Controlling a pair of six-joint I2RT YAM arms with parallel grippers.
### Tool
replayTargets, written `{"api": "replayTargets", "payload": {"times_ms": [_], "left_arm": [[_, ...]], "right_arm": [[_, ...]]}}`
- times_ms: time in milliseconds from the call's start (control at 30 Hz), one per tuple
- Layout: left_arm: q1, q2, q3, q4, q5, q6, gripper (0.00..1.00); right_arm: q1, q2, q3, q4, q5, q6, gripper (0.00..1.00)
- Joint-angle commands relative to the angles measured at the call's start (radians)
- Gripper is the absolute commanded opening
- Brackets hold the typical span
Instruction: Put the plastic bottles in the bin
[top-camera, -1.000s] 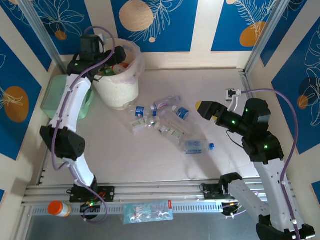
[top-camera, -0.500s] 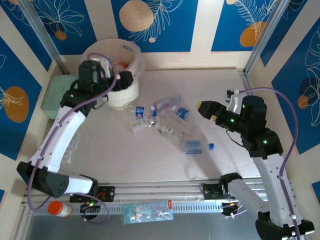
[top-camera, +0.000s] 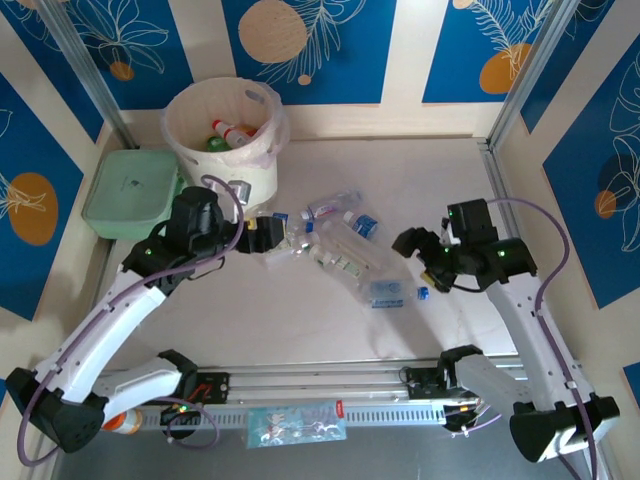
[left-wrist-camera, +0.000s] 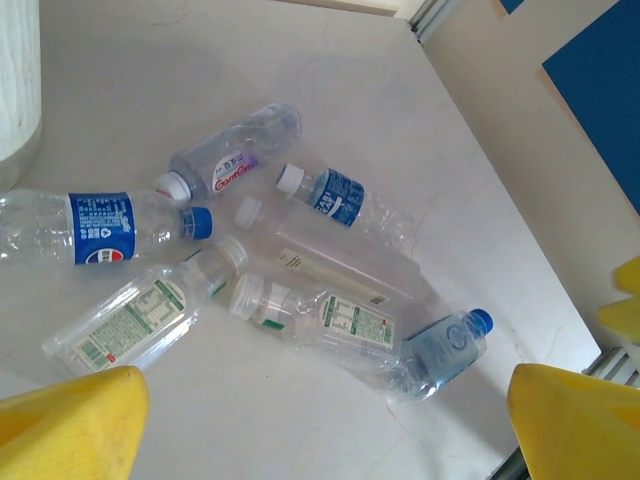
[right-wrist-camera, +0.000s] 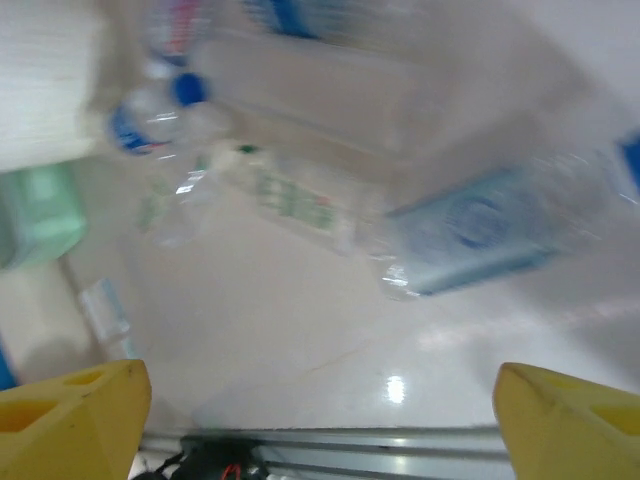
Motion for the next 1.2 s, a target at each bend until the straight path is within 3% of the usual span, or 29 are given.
{"api": "replayTargets", "payload": {"times_ms": [0, 267, 433, 967, 1167], "left_arm": [[-0.004, -0.045, -0.045, 0.026, 0.032, -0.02, 0.93], [-0.004, -0.065, -0.053, -0.004, 0.032, 0.037, 0.93], [-0.004, -0.099, -0.039, -0.024, 0.042, 0.055, 0.93], [-0.003, -0.119, -0.005, -0.071, 0.006, 0.118, 0.94], [-0.004, -0.117, -0.007, -0.068, 0.008, 0.115, 0.94]], "right_arm": [[-0.027, -0.007, -0.073, -0.133, 0.151, 0.26, 0.84], [-0.205, 0.019, -0.303, 0.096, 0.073, 0.429, 0.83], [-0.305, 0.166, -0.333, 0.19, 0.013, 0.422, 0.84], [-0.212, 0.375, -0.311, 0.31, -0.003, 0.489, 0.81], [-0.217, 0.404, -0.337, 0.344, 0.012, 0.475, 0.74]]}}
